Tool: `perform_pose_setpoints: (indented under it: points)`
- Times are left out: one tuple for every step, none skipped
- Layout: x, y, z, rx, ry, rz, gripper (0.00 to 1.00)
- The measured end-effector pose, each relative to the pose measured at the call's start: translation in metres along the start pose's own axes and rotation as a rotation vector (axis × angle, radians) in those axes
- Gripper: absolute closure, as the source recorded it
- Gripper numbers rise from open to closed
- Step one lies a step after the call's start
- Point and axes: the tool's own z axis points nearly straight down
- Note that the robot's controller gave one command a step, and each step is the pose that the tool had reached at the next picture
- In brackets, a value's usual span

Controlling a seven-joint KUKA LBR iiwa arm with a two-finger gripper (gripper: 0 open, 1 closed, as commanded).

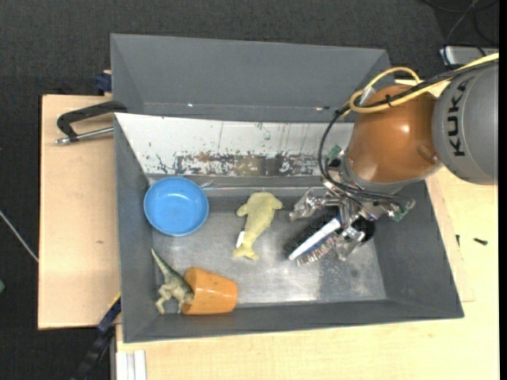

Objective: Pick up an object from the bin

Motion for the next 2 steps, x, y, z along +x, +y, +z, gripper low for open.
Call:
perform_pose_setpoints:
  points:
    - [0.0023, -0.0029, 0.0282, -0.002, 0.001, -0.058, 0.00]
    - [0.0022, 0.0035, 0.0275, 0.000, 0.004, 0.015, 0.00]
